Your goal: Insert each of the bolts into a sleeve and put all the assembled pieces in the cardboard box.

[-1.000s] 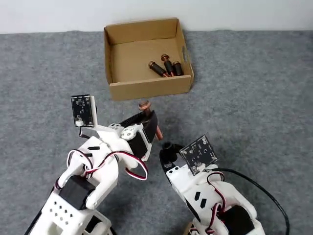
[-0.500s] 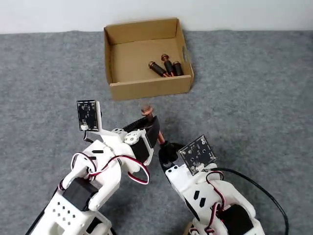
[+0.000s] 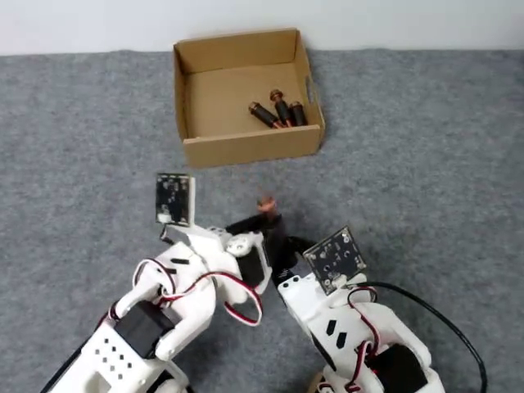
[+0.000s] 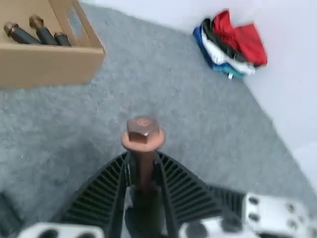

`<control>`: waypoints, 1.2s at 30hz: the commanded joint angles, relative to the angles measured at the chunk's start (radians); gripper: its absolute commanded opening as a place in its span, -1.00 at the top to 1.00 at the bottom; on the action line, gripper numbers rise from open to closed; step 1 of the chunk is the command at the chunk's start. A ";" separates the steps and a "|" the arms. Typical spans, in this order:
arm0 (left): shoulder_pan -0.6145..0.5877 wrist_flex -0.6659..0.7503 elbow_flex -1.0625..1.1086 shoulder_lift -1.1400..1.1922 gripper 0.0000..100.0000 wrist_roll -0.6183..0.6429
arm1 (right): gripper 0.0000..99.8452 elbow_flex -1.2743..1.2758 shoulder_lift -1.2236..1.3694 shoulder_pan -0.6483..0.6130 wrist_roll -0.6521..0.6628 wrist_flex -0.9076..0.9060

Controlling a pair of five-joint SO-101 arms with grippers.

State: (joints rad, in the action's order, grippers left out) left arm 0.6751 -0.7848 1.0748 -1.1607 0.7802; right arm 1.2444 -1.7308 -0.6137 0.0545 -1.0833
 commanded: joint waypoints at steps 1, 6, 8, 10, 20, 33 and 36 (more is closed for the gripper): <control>0.026 -0.068 -0.002 -0.006 0.99 -0.052 | 0.98 -0.037 0.001 -0.008 0.011 0.028; 0.021 -0.144 -0.002 -0.011 0.98 -0.130 | 0.98 -0.037 0.001 -0.008 0.012 0.030; 0.021 -0.163 -0.005 -0.011 0.91 -0.135 | 0.98 -0.037 0.001 -0.008 0.012 0.030; 0.021 -0.181 -0.008 -0.011 0.75 -0.141 | 0.98 -0.035 0.001 -0.008 0.012 0.030; 0.018 -0.318 -0.157 -0.006 0.45 -0.213 | 0.98 -0.035 0.001 -0.007 0.012 0.025; -0.370 -0.486 -0.289 -0.046 0.73 -0.276 | 0.98 -0.037 0.001 0.153 0.002 0.028; -0.482 -0.483 -0.202 -0.118 1.00 -0.279 | 0.98 -0.063 0.004 0.243 -0.060 0.054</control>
State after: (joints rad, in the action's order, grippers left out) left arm 0.2885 -1.2651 0.8293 -1.2252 0.5178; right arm 1.2444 -1.7308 -0.4496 0.0437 -1.0787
